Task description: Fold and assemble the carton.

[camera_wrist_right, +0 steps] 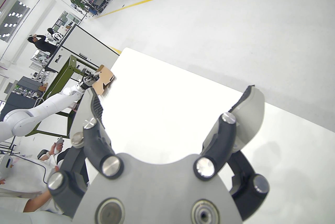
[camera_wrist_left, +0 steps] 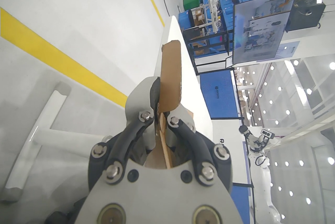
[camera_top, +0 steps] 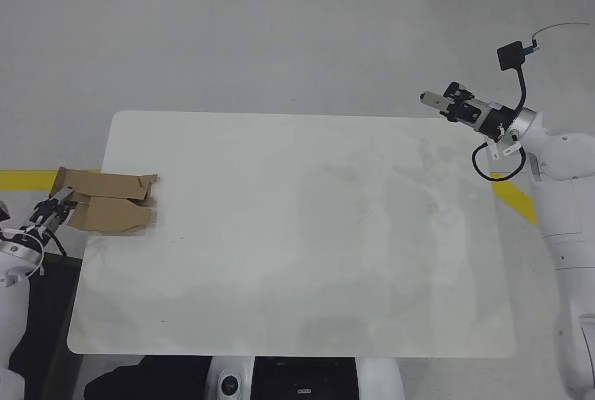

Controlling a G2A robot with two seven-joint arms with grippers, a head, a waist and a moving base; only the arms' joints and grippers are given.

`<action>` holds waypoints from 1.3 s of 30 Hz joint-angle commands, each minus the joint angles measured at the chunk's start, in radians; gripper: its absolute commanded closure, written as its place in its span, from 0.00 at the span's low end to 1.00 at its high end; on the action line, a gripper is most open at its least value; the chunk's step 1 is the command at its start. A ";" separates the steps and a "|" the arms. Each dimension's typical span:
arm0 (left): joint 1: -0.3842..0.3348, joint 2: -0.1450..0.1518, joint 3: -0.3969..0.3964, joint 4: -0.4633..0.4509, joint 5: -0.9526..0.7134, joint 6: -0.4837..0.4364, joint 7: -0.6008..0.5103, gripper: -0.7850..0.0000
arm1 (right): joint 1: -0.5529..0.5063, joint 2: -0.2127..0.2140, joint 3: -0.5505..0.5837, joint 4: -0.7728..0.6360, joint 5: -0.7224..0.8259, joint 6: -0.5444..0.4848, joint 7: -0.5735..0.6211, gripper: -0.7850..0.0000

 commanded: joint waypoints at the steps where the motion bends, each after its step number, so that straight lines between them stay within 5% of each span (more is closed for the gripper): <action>1: -0.004 0.000 -0.006 0.002 -0.012 0.000 -0.008 1.00 | 0.000 0.000 0.000 0.000 0.000 0.000 0.000 0.00; 10: -0.062 0.007 -0.053 -0.035 -0.075 -0.003 -0.045 1.00 | 0.000 0.000 0.000 0.000 0.000 0.000 0.000 0.00; 21: -0.176 -0.006 -0.033 -0.185 -0.048 0.035 -0.035 1.00 | 0.000 0.000 0.000 0.000 0.000 0.000 0.000 0.00; 30: -0.329 -0.047 0.069 -0.251 0.009 0.075 -0.061 1.00 | 0.000 0.000 0.000 0.000 0.000 0.000 0.000 0.00; 39: -0.446 -0.121 0.240 -0.274 0.048 0.080 -0.126 1.00 | 0.000 0.000 0.000 0.000 0.000 0.000 0.000 0.00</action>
